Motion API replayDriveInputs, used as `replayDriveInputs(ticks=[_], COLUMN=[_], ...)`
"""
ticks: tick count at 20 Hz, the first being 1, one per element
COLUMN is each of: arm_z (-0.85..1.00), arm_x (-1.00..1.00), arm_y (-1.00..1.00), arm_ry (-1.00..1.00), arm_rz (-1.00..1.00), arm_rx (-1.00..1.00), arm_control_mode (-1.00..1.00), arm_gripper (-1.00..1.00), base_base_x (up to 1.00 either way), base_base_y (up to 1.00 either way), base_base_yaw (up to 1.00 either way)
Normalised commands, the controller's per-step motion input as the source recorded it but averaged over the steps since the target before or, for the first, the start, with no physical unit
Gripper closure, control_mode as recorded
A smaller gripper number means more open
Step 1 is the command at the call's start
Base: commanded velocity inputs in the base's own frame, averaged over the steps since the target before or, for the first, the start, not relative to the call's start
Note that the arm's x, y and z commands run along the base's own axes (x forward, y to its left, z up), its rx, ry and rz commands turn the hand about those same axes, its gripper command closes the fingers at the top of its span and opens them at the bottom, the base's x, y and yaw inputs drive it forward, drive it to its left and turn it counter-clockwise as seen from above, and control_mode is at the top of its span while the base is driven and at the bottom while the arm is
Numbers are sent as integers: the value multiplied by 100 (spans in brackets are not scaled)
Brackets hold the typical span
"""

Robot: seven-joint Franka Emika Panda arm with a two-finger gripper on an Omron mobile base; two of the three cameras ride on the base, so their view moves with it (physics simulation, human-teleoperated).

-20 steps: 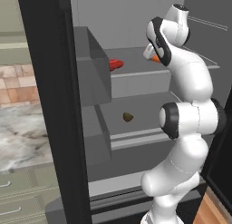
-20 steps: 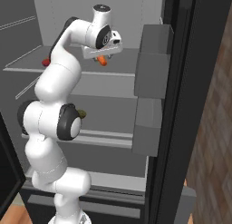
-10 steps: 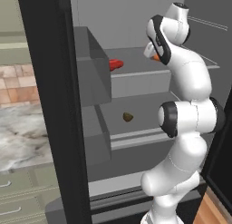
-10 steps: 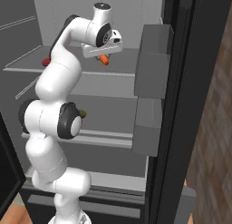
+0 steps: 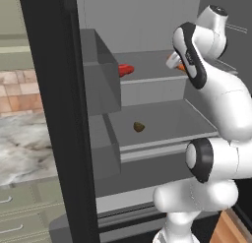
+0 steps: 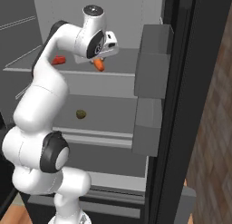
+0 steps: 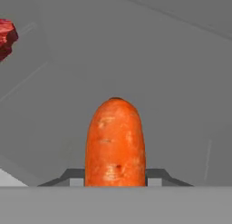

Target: Open the fridge, remove the kiwi, carrot, and steak, and place them on any counter.

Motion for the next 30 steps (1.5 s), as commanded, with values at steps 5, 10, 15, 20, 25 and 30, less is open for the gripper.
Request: replayDriveInputs(ticks=[5, 10, 15, 20, 25, 30], arm_z=[35, 34, 7, 0, 0, 0], arm_x=[-100, -100, -100, -77, -57, -41], arm_y=[0, 16, 21, 22, 3, 0], arm_ry=[-7, 1, -5, -6, -8, -3], arm_rz=[0, 4, 2, 4, 1, 0], arm_rx=[-1, -6, -5, -6, -3, 0], arm_control_mode=[-100, -100, -100, -100, -100, 100], arm_gripper=[100, 100, 100, 100, 100, 100], base_base_x=[0, 0, 0, 0, 0, -16], base_base_y=[0, 0, 0, 0, 0, 0], base_base_yaw=[0, 0, 0, 0, 0, 0])
